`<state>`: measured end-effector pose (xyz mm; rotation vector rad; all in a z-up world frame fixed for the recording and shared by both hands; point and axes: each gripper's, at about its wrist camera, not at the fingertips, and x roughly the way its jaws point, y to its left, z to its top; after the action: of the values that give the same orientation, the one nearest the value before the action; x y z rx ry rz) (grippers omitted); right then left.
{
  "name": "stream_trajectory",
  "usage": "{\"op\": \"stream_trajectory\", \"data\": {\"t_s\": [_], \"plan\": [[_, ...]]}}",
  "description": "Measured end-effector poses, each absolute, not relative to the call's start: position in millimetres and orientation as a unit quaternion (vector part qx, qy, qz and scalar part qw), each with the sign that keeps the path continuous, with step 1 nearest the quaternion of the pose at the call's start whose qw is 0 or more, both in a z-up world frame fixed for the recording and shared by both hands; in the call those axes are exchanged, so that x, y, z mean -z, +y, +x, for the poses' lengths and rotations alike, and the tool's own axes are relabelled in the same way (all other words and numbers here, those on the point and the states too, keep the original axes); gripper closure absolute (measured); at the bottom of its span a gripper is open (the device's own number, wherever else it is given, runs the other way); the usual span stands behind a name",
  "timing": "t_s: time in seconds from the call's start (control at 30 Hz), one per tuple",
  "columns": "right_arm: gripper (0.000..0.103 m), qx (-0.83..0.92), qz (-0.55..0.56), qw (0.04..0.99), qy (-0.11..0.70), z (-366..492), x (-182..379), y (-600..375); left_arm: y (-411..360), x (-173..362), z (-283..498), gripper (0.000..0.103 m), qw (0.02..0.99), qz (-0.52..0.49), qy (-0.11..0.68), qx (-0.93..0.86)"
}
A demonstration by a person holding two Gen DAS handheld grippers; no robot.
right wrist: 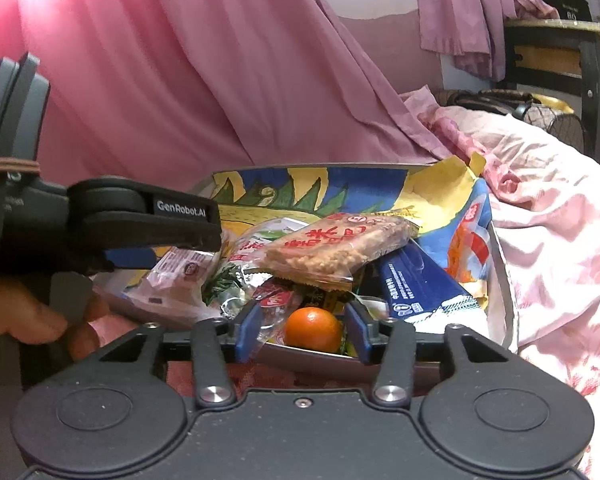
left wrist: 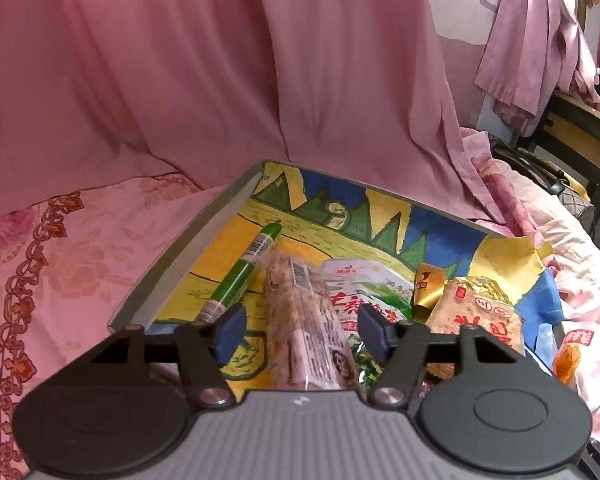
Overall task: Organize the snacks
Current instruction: 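Open both tools to drop the bar pack and mandarin into the tray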
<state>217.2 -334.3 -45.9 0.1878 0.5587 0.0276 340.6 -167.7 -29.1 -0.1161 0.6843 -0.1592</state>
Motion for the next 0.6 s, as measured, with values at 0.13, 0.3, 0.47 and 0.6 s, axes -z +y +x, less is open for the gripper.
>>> {"op": "stream_trajectory", "data": {"t_s": [0.13,0.3,0.47,0.6], "plan": [[0.044,-0.015,0.079,0.96,0.268,212,45,-329,-156,22,329,0.019,0.942,-0.065,0.32,0.073],[0.026,-0.014,0.068,0.969,0.238,195,35,-326,-134,11,309,0.006,0.949,-0.083,0.296,0.065],[0.016,-0.016,0.062,0.976,0.21,171,19,-323,-112,-3,284,0.001,0.955,-0.092,0.275,0.057],[0.008,-0.013,0.05,0.981,0.187,149,6,-317,-100,-11,261,0.001,0.959,-0.094,0.263,0.051]]}}
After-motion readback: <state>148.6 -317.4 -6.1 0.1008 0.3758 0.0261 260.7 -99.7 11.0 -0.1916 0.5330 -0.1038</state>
